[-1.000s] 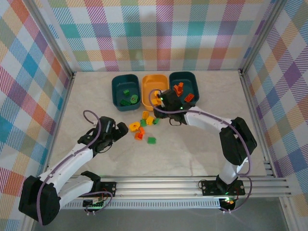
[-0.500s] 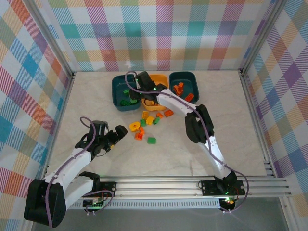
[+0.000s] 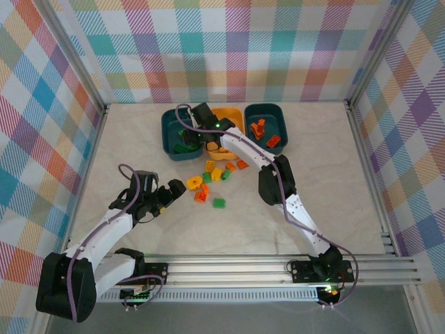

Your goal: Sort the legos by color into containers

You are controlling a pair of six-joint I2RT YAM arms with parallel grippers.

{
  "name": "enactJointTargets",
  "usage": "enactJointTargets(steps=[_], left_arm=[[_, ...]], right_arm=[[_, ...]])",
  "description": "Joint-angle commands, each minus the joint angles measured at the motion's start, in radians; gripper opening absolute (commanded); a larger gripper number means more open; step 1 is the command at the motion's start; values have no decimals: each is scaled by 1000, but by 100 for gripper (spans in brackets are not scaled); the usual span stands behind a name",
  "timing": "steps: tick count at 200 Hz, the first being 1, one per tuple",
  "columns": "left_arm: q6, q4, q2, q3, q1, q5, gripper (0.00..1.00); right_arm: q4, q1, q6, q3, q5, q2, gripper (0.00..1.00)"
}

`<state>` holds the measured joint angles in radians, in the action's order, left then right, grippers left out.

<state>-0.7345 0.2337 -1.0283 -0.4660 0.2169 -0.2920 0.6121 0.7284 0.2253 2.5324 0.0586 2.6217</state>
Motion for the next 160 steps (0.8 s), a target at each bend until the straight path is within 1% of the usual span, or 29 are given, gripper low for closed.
enactJointTargets(steps=[1, 23, 38, 57, 78, 94, 103, 112, 136, 153, 160], left_arm=[[32, 9, -24, -48, -12, -17, 100], [56, 53, -41, -90, -6, -15, 100], [68, 109, -48, -123, 14, 24, 100], [71, 125, -62, -147, 52, 83, 99], [107, 154, -133, -206, 110, 166, 89], [140, 194, -209, -265, 151, 244, 74], [151, 212, -248, -295, 170, 286, 64], [163, 227, -288, -324, 190, 322, 57], [201, 287, -370, -385, 267, 461, 53], [232, 326, -424, -415, 316, 506, 54], [237, 338, -444, -424, 328, 511, 57]], right_arm=[[25, 12, -29, 24, -8, -55, 57], [10, 14, -30, -53, 9, -141, 57], [-65, 13, -29, -226, 29, -260, 57], [-221, 11, -27, -527, 48, -458, 57], [-335, -2, 0, -811, 56, -647, 57], [-373, -20, 15, -988, 74, -759, 57], [-381, -31, 23, -1084, 83, -816, 57], [-384, -42, 32, -1164, 86, -868, 57], [-394, -62, 55, -1347, 95, -985, 57], [-393, -73, 66, -1442, 101, -1045, 58], [-394, -79, 65, -1471, 104, -1068, 58]])
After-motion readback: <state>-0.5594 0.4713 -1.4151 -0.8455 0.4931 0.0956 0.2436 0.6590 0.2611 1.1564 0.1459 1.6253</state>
